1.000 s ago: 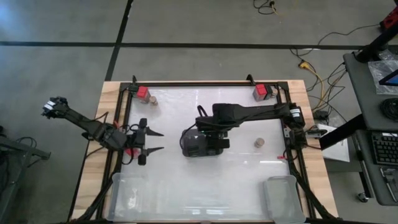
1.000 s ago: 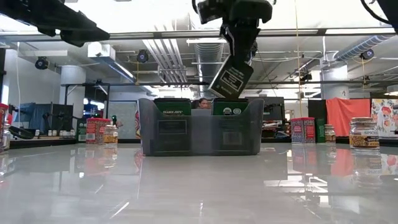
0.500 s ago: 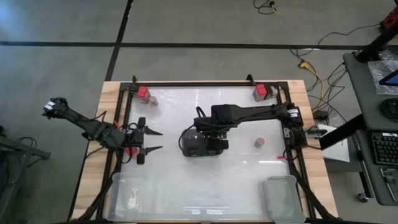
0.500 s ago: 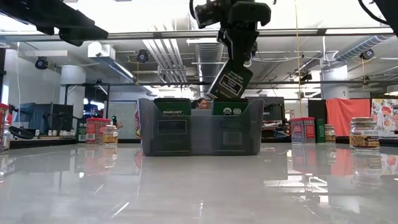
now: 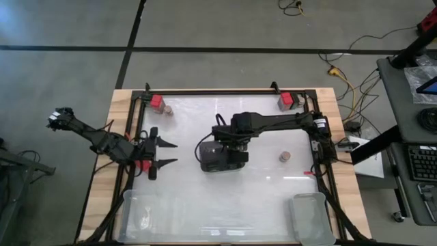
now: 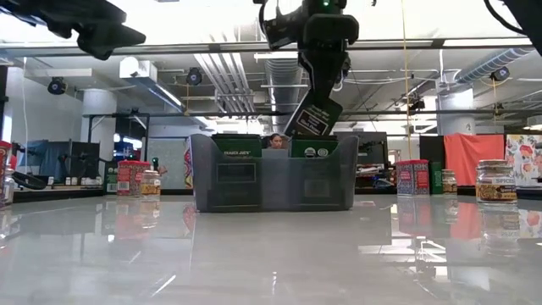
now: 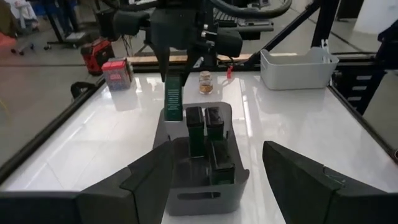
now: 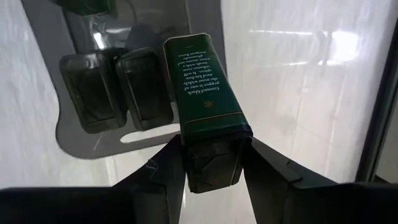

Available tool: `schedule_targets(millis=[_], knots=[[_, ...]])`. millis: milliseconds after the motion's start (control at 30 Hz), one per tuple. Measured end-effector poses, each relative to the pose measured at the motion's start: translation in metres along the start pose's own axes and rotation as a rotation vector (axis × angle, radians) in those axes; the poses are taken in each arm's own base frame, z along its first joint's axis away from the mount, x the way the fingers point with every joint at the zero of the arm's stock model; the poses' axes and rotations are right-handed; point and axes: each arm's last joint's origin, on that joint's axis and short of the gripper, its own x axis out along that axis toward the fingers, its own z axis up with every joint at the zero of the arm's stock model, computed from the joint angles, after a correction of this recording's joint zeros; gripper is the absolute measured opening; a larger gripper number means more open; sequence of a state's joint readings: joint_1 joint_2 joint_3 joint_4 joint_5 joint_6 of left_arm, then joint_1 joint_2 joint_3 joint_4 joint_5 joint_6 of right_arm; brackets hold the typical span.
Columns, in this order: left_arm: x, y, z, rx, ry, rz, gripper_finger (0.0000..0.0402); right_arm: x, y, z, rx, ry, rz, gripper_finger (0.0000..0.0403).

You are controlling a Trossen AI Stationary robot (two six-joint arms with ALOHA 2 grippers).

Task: Sort spices by type
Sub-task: Put the black seasoning can into the black bin

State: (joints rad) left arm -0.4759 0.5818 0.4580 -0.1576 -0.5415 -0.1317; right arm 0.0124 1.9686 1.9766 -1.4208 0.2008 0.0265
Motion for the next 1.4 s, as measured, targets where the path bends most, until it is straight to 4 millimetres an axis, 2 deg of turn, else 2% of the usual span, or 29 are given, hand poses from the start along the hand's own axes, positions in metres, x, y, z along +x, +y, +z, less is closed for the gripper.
schedule_targets(millis=[167,300,600,800,900,1133,1400], knots=[[0.003,-0.001,-0.003,-0.004,0.023,0.003,0.0230,0.002,0.001,-0.001,0.001,0.010,0.004,0.0123],[0.008,-0.004,-0.007,-0.072,0.050,0.009,0.0230,0.009,0.002,-0.002,-0.002,0.026,0.025,0.0131],[0.025,-0.009,-0.043,-0.179,0.175,0.053,0.0230,0.022,0.005,-0.003,0.010,0.036,0.025,0.0125],[0.039,-0.013,-0.067,-0.319,0.088,0.070,0.0230,0.028,0.006,0.000,0.005,0.003,0.026,0.0131],[0.044,-0.015,-0.075,-0.329,0.060,0.061,0.0230,0.031,0.006,0.000,0.007,0.002,0.034,0.0130],[0.056,-0.020,-0.090,-0.276,0.114,0.080,0.0230,0.037,0.006,0.001,0.006,-0.005,0.052,0.0132],[0.063,-0.023,-0.098,-0.264,0.139,0.104,0.0230,0.039,0.002,0.003,0.007,-0.021,0.058,0.0129]])
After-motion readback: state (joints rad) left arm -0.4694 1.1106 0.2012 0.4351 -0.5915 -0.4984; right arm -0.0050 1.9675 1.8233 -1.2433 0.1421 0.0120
